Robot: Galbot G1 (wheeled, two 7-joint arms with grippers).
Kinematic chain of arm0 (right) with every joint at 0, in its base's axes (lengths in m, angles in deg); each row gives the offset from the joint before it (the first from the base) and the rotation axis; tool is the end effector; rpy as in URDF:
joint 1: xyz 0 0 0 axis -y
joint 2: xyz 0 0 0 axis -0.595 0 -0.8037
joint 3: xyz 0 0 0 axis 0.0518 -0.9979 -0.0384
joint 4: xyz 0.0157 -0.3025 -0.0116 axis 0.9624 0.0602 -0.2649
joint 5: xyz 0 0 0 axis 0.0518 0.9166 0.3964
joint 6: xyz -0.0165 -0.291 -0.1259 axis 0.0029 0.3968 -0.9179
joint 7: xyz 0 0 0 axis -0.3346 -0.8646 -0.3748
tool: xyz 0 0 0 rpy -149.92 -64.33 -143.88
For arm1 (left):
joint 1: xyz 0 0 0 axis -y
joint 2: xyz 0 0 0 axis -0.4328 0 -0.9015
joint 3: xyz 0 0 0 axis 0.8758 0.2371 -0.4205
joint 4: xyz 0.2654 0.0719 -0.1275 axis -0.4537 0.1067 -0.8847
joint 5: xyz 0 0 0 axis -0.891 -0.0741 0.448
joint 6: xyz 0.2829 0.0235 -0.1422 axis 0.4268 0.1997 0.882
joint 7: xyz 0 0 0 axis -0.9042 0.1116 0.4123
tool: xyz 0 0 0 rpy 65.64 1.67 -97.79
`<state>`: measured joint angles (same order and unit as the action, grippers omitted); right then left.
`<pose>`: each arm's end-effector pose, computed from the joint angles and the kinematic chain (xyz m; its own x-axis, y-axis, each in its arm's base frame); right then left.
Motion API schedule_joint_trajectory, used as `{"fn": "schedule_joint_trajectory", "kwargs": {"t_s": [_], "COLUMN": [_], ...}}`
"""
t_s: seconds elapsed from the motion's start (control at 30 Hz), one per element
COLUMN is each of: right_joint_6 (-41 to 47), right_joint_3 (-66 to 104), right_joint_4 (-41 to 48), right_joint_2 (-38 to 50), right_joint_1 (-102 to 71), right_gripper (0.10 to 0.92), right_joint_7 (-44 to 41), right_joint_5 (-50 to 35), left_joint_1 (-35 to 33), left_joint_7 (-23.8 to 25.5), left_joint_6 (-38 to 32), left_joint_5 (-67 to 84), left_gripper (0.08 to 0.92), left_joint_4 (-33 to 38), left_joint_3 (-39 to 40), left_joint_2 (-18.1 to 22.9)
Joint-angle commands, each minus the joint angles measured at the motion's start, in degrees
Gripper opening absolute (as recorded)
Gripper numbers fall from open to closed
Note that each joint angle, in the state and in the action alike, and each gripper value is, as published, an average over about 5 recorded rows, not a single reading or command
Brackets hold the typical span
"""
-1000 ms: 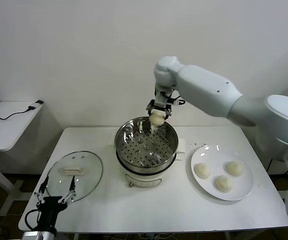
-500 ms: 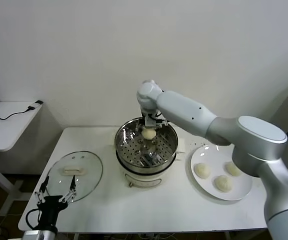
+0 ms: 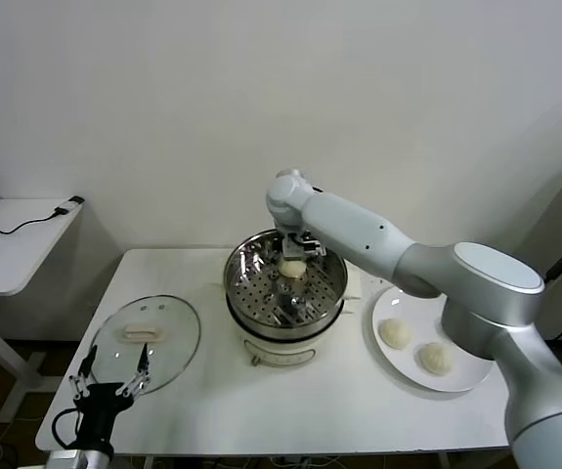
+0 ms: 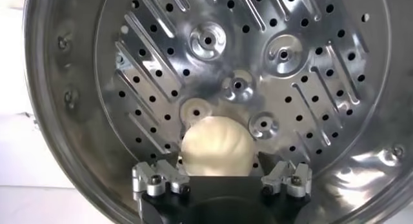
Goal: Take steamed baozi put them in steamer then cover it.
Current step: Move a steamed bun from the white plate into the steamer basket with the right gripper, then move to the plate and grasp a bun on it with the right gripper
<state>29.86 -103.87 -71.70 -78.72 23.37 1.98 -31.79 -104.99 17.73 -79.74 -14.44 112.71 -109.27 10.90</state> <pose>0.5286 0.1710 -0.0922 -0.2997 0.0067 0.9540 0.0018 -1.0000 0.0075 0.1135 0.0667 -0.2695 -0.9833 -0.1384 0.1180 -0.1237 0.9846 0.1239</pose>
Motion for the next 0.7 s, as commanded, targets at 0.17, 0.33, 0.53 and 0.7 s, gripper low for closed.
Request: {"fn": "schedule_joint_trajectory", "kwargs": {"t_s": [0.17,0.33,0.53,0.7], "right_joint_6": [-0.2,5.0,23.8,43.0], "right_joint_3": [0.9,-0.8,-14.1,-23.8], "right_joint_4": [-3.0,-4.9,-12.4,-19.4], "right_joint_2": [3.9,10.9,26.1,37.0], "right_joint_1": [5.2,10.6,19.5,22.7], "right_gripper": [0.823,0.823,0.823,0.823], "right_joint_7": [-3.0,-4.5,-0.3,2.9], "right_joint_5": [-10.9,-23.6,-46.7,-58.8], "left_joint_1": [0.0,0.0,-0.3,-0.5], "left_joint_7": [-0.1,-0.2,-0.2,-0.1], "left_joint_6": [0.3,0.5,0.7,0.9], "left_joint_5": [-0.2,-0.3,-0.5,-0.5], "left_gripper": [0.823,0.823,0.823,0.823], "left_joint_4": [0.4,1.0,1.6,2.1], "left_joint_3": [0.0,-0.1,0.0,0.1], "left_joint_2": [-0.1,-0.1,0.2,0.3]}}
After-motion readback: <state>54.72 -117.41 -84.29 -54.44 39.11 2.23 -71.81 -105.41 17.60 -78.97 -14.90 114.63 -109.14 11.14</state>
